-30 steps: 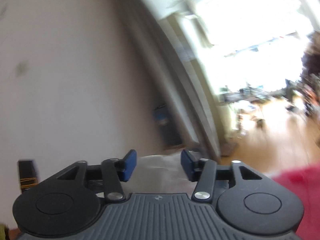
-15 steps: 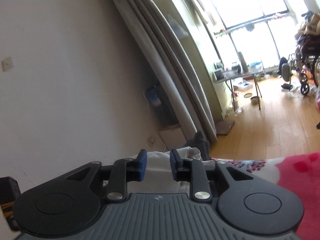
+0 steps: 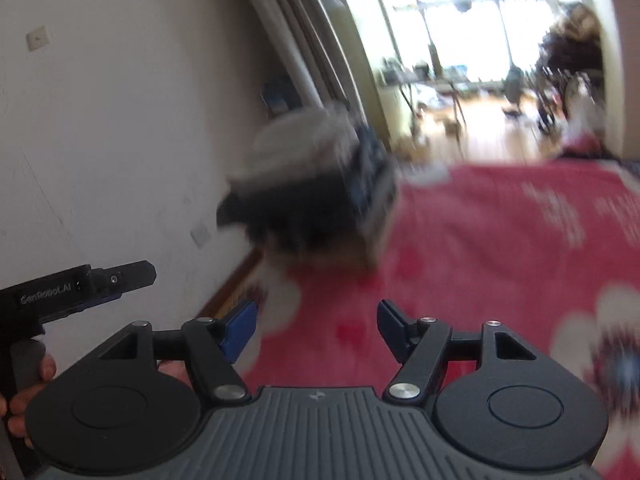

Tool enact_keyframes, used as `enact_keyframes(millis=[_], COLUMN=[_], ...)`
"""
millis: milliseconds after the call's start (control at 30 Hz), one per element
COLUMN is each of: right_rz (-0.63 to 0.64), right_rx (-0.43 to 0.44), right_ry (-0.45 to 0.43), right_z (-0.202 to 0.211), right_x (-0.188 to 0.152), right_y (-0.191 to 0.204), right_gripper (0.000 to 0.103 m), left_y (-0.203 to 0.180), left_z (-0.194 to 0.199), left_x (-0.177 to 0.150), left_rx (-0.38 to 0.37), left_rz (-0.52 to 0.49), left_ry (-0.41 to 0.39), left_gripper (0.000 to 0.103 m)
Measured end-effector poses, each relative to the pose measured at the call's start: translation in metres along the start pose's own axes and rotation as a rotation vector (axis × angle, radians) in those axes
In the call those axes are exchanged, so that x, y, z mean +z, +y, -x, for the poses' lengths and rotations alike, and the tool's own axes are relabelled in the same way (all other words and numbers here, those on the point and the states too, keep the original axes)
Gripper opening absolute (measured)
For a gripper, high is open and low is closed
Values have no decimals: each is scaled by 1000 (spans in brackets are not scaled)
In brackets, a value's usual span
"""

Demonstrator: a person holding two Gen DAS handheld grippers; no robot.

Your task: Fold clothes

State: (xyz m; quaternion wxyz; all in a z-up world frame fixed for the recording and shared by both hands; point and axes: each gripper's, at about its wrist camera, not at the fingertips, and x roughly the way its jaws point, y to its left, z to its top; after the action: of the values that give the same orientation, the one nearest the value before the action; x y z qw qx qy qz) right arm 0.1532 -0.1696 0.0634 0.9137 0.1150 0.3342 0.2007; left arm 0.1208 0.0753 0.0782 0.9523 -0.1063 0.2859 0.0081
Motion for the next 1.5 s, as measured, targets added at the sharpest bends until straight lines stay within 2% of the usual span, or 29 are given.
enact_keyframes(millis=[67,100,167,200,233,300,400,533,700,900,1033,1133,1267,1433,1500], right_rz=[-22,-34,-56,-65,-51,-24,-28,-34,-40,-10,15,43,41,95,127], right_rx=[-27,-41,-68,-85,-108,-152,-189,-237,-297,-321,-325,-319,-310,-354,-368], right_ry=[15,22,36,25,21,13,16,21,26,17,-18,-29,-18,-34,-36], right_z=[25,37,61,71,80,97,102,108,116,106,104,101,96,94,93], right_x=[-20,-30,-50,-56,-62,-75,-83,-93,-106,-107,-103,-100,-97,-97,-97], right_y=[2,4,6,7,10,16,16,17,18,22,33,43,55,73,80], right_gripper=[72,77,79,85,95,103,103,103,103,103,103,103,103,103,103], left_y=[-14,-19,-30,-32,-33,-36,-40,-37,-29,-21,-21,-24,-24,-15,-15], left_z=[22,32,57,70,80,96,113,111,107,97,91,93,94,99,100], left_x=[-14,-20,-27,-28,-29,-33,-41,-47,-58,-69,-75,-74,-73,-76,-79], left_rx=[24,32,33,40,42,52,74,56,73,94,131,130,189,195,227], left_rz=[-40,-65,-88,-77,-64,-52,-51,-21,2,6,-18,-53,-71,-53,-69], left_ry=[16,22,10,-11,-29,-62,-97,-39,-34,-25,-3,-12,-17,-32,-35], left_gripper=[78,81,87,95,98,100,103,103,103,103,103,103,103,103,103])
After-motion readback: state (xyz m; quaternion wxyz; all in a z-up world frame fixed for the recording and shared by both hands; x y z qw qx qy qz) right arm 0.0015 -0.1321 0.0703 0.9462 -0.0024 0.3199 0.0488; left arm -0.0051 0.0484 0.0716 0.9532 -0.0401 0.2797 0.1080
